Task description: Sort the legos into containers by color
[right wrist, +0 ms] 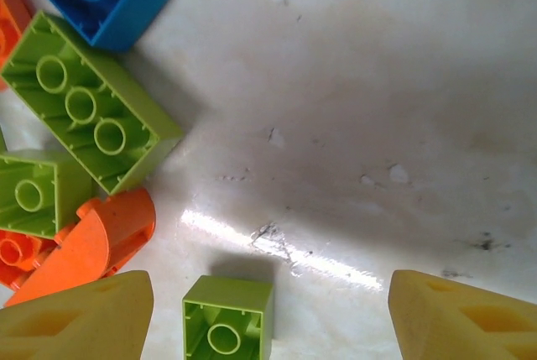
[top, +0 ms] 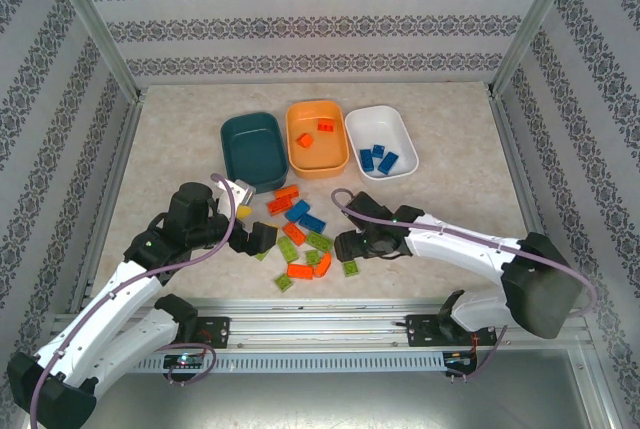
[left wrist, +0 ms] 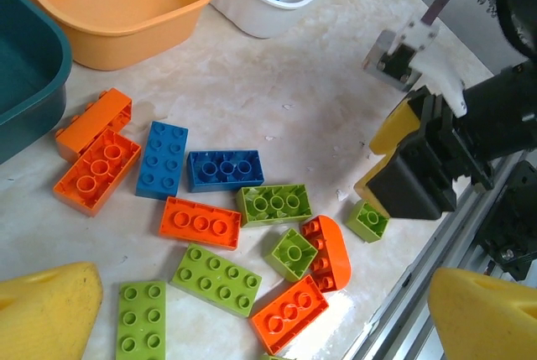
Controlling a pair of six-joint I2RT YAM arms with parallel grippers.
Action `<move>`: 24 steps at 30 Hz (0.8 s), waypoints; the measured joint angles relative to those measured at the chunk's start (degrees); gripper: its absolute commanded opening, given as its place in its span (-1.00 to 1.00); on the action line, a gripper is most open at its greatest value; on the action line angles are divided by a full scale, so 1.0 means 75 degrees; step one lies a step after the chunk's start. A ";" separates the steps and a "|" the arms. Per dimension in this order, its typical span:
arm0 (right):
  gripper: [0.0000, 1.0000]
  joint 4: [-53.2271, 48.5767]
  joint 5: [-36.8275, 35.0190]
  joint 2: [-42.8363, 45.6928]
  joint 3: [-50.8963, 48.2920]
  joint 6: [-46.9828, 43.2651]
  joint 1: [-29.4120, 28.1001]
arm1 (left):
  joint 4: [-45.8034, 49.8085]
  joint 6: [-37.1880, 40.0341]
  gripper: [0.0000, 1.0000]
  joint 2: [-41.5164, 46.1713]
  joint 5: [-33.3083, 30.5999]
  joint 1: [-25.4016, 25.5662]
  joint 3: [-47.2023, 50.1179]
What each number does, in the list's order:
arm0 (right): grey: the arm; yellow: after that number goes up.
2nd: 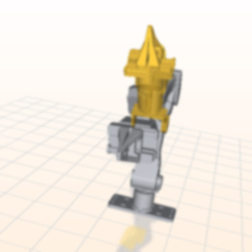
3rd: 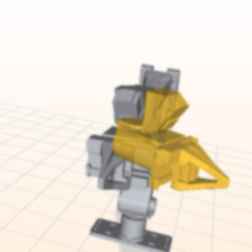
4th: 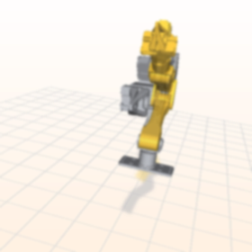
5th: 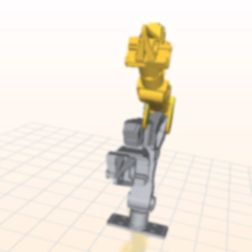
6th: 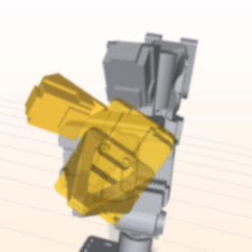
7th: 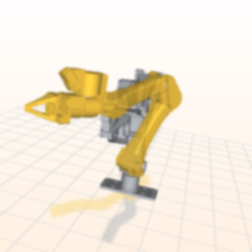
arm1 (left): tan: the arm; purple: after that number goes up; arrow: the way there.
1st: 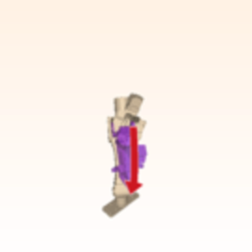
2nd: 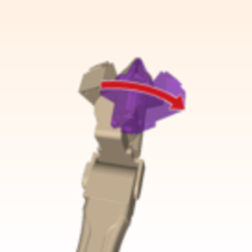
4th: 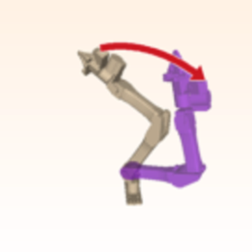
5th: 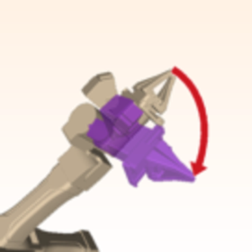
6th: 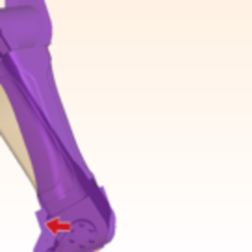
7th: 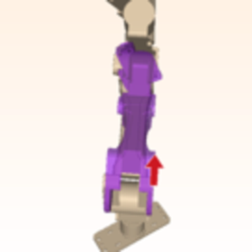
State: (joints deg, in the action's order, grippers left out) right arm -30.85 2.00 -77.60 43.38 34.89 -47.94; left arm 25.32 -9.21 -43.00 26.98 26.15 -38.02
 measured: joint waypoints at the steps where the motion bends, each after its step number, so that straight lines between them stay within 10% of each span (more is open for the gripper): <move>1: 0.44 0.0006 0.0052 -0.0102 0.0000 -0.0003 -0.0067 | 0.0000 0.0000 1.00 0.0000 -0.0009 0.0000 0.0000; 24: -0.23 -0.0070 -0.0210 -0.1134 0.0009 0.0166 -0.0880 | 0.0000 0.0000 1.00 -0.0009 -0.0032 0.0000 0.0000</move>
State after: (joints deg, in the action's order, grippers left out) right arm -31.38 0.43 -86.11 43.44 36.14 -54.54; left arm 25.32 -9.21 -43.07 26.74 26.15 -38.02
